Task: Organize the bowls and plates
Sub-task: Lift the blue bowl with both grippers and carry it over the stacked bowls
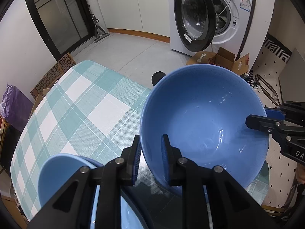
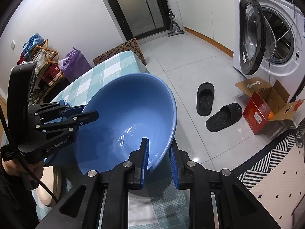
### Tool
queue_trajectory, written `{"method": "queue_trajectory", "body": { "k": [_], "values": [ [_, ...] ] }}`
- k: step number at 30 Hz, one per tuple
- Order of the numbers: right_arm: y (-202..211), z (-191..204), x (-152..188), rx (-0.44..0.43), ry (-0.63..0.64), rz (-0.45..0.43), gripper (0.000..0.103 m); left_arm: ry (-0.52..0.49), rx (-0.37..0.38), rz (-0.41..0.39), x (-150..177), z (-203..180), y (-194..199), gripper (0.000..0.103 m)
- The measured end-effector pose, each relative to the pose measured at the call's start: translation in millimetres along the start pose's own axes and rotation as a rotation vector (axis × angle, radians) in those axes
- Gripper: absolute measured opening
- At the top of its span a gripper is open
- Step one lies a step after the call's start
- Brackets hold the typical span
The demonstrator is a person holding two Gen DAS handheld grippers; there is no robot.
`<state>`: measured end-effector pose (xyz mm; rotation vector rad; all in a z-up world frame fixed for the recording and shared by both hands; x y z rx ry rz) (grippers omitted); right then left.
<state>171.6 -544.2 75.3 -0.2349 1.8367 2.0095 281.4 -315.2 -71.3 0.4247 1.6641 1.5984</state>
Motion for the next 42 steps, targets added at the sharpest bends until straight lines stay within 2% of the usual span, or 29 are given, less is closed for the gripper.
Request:
{"method": "queue_trajectory", "body": {
  "k": [14, 42],
  "values": [
    [12.3, 0.7, 1.2, 0.007, 0.002, -0.025, 0.021, 0.011, 0.003, -0.036, -0.5, -1.1, 14.8, 0.019],
    [72.5, 9.3, 10.5, 0.011, 0.011, -0.132, 0.021, 0.030, -0.008, -0.168, 0.5, -8.2, 74.4, 0.019]
  ]
}}
Point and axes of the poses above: each gripper's, at about its wrist camera, not at the fingertips, and y roughly against the way its jaws point, z to its left, x to its underside, the point moved 7 cm from there along -y, roughly the way its jaws point, and after that the axes turned 13 degrees about z, right-handed, at the moved point
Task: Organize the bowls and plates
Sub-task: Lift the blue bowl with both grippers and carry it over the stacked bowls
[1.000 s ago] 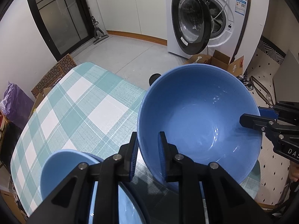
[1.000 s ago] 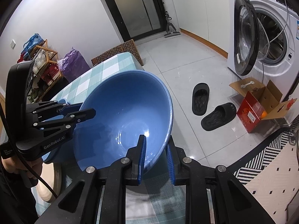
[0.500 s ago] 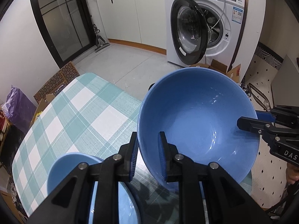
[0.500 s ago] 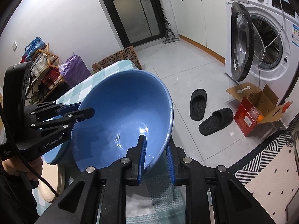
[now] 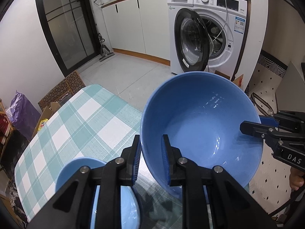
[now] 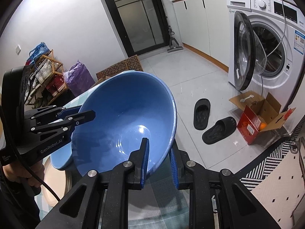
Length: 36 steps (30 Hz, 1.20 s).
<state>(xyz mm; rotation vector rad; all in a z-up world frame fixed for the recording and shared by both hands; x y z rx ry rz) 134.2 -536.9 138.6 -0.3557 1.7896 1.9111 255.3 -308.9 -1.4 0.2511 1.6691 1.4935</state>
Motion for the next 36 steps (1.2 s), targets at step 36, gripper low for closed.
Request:
{"method": "queue_trajectory", "body": {
  "k": [36],
  "values": [
    [46.3, 103.4, -13.2, -0.066, 0.167, -0.101, 0.021, 0.179, -0.110, -0.179, 38.6, 69.1, 98.3, 0.019]
  ]
}}
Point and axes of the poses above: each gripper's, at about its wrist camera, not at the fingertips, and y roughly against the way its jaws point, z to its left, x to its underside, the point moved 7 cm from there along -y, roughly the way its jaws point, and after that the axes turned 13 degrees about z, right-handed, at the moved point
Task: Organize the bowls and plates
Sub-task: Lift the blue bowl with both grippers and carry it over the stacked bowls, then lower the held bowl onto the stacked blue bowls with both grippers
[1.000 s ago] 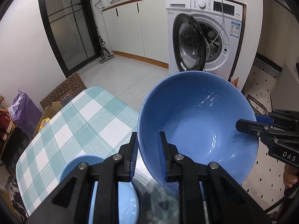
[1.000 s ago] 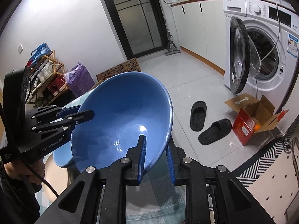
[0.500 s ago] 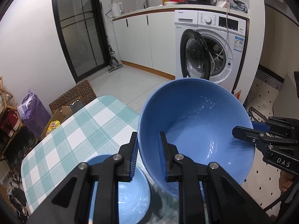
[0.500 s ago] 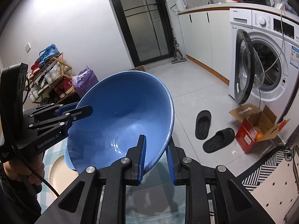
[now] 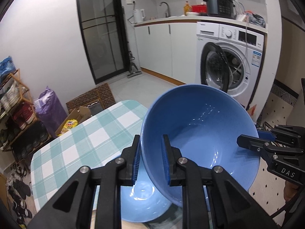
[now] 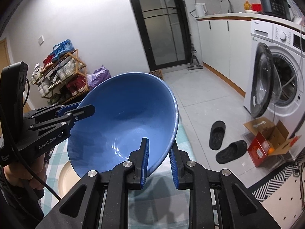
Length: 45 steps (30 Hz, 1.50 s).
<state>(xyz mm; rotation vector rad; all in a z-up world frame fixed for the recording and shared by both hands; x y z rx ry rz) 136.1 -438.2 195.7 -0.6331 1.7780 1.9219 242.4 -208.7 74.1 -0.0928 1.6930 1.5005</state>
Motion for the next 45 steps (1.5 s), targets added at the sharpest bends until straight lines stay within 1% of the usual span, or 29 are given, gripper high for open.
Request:
{"method": "queue_trajectory", "body": {
  "k": [5, 12, 21, 28, 34, 45],
  "values": [
    [-6.5, 24.8, -6.1, -0.023, 0.038, 0.008, 0.021, 0.050, -0.033, -0.012, 9.0, 23.0, 8.1, 0.019],
    [-19.6, 60.8, -17.2, -0.045, 0.098, 0.024, 0.021, 0.122, -0.055, -0.013, 23.9, 51.5, 11.3, 0.019],
    [-40.5, 93.2, -26.8, -0.063, 0.159, 0.053, 0.021, 0.173, -0.082, 0.004, 39.3, 74.8, 9.1, 0.019],
    [-56.6, 103.9, -32.7, -0.070, 0.200, 0.080, 0.021, 0.210, -0.091, 0.016, 51.7, 88.3, 5.3, 0.019],
    [-70.5, 109.0, -30.1, -0.071, 0.217, 0.107, 0.021, 0.227, -0.098, 0.036, 58.6, 94.1, -2.4, 0.019],
    [-103.7, 107.8, -26.7, -0.059, 0.228, 0.167, 0.021, 0.255, -0.080, 0.086, 74.4, 97.1, -28.9, 0.019]
  ]
}}
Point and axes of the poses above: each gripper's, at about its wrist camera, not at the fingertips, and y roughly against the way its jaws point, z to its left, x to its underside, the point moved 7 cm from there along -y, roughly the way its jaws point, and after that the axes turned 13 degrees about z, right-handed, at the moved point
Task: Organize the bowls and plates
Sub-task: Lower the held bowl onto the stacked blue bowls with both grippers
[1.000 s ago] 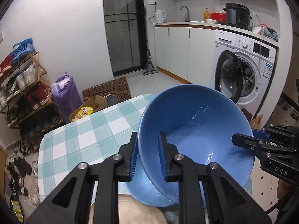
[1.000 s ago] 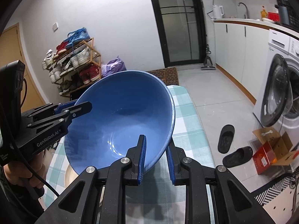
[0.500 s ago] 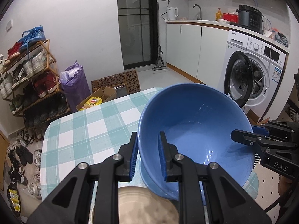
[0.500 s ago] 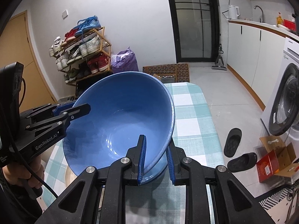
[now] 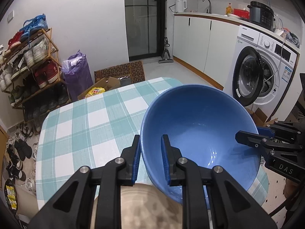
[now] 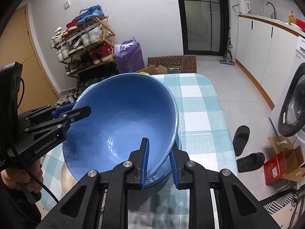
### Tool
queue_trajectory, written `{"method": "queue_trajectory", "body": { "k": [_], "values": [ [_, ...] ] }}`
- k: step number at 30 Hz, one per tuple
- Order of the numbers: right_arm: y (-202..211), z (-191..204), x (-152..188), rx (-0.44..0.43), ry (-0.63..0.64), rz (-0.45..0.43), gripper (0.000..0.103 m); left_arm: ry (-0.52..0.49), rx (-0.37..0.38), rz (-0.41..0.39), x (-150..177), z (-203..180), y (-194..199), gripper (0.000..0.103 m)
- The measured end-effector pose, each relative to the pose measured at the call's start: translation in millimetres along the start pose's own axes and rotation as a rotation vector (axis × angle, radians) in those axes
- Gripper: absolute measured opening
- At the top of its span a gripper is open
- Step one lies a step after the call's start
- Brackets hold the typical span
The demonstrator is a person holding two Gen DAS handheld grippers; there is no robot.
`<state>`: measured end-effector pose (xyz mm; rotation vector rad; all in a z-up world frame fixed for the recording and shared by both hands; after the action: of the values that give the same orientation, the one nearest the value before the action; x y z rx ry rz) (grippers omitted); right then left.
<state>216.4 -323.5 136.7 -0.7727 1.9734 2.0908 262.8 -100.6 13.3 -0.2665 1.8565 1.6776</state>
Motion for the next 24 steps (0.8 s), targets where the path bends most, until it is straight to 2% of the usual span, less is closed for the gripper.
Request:
{"method": "queue_trajectory", "body": {
  "k": [24],
  "values": [
    [-47.2, 0.4, 4.1, 0.033, -0.010, 0.069, 0.021, 0.015, 0.013, 0.075, 14.3, 0.3, -43.4, 0.019]
  ]
}}
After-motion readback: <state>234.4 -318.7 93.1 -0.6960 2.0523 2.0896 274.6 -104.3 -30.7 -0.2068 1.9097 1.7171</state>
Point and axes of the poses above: each gripper's, at about its wrist camera, not at the fingertips, and y roughly against the way its jaws point, z to its left, x to its underside, the point moved 7 cm from there along -y, roughly the way its jaws point, and after that the axes turned 13 degrees about z, right-handed, at the moved point
